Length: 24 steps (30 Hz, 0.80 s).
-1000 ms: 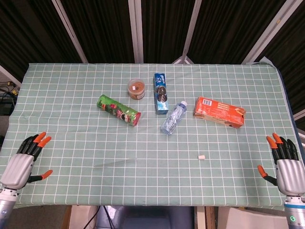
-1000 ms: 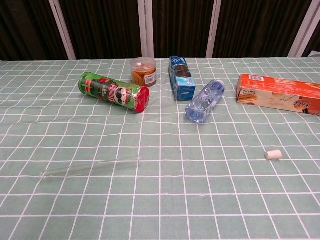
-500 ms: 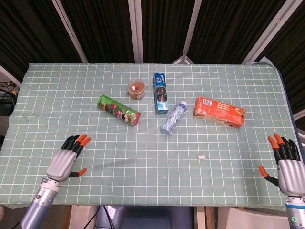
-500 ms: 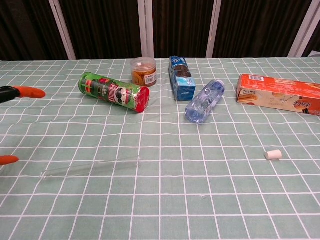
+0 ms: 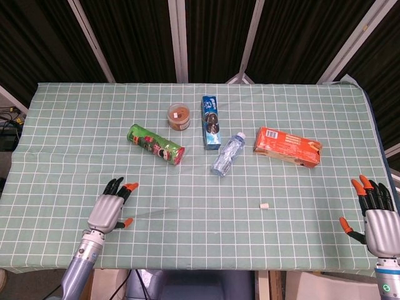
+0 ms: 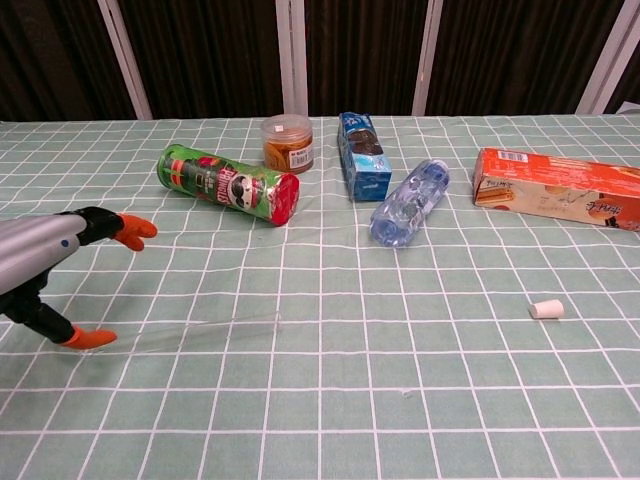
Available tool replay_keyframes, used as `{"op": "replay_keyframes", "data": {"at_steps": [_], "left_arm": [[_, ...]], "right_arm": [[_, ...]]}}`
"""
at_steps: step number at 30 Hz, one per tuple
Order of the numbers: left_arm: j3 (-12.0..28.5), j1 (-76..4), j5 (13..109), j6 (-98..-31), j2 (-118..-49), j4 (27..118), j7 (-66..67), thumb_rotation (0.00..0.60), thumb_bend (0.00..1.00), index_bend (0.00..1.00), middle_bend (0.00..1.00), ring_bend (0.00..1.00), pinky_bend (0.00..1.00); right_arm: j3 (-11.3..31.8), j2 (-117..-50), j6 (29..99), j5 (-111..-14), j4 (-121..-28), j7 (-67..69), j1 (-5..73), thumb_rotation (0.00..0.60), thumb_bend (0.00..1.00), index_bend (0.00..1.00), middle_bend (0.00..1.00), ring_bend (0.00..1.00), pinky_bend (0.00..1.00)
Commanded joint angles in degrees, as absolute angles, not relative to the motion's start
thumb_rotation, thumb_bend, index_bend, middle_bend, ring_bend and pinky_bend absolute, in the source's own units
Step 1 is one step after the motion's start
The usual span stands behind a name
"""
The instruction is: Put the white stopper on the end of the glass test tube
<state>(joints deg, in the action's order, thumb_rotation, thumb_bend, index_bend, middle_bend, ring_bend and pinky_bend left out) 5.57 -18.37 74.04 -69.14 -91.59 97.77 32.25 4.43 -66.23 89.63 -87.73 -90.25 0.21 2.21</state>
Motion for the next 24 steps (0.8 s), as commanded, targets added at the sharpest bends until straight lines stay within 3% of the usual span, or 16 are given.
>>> {"op": "replay_keyframes", "data": {"at_steps": [1, 24], "left_arm": [[6.1, -19.0, 72.4, -69.3, -93.3, 97.3, 33.8, 0.6, 0.27, 0.16, 0.19, 0.0, 0.0], [5.6, -20.7, 69.3, -71.1, -98.1, 93.6, 37.6, 0.6, 0.28, 0.16, 0.19, 0.0, 0.0]], "right_arm": [[4.4, -66.2, 89.7, -87.8, -90.2, 0.2, 2.2, 0.6, 0.31, 0.0, 0.0, 0.0, 0.0], [4.3, -66.2, 89.6, -87.9, -90.3, 0.9, 2.2, 0.6, 0.31, 0.0, 0.0, 0.0, 0.0]]}}
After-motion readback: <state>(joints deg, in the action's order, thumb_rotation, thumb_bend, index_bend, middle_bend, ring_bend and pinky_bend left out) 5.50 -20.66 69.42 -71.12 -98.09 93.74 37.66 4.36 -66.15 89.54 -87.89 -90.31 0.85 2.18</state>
